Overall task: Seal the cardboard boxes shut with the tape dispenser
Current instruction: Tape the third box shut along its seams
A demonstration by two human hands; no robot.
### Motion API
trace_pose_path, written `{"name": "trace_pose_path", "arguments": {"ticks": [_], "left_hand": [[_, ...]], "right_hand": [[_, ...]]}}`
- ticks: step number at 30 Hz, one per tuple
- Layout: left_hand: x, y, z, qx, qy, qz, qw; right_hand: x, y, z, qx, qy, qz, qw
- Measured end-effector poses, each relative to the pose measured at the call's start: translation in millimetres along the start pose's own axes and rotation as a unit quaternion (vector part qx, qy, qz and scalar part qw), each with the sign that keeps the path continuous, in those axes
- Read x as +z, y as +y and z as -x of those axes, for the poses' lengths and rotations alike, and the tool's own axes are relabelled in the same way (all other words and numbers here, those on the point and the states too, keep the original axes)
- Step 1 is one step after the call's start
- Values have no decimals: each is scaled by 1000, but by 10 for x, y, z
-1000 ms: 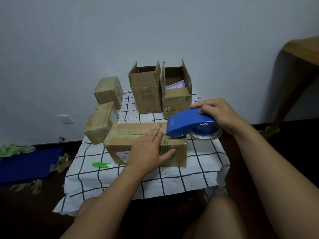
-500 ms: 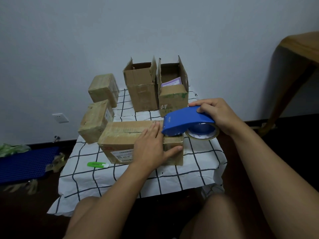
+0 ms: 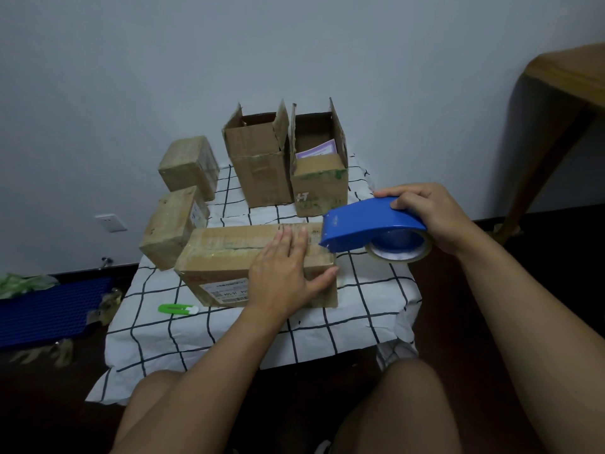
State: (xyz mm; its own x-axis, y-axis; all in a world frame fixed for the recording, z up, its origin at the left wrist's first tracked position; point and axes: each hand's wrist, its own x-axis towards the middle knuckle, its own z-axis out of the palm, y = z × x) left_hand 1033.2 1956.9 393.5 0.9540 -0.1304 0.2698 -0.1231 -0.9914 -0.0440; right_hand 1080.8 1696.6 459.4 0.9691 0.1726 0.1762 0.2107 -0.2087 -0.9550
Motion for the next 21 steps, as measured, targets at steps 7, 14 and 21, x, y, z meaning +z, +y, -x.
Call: {"name": "trace_pose_path", "arguments": {"ticks": [7, 14, 21], "left_hand": [[-36, 40, 19, 9, -10, 3, 1000], [-49, 201, 27, 99, 17, 20, 995], [1, 187, 7, 108, 9, 28, 994]], "right_hand": [[-164, 33, 70, -3, 8, 0, 1000], [-214, 32, 113, 0, 17, 7, 1000], [-245, 77, 155, 4, 19, 4, 1000]]}}
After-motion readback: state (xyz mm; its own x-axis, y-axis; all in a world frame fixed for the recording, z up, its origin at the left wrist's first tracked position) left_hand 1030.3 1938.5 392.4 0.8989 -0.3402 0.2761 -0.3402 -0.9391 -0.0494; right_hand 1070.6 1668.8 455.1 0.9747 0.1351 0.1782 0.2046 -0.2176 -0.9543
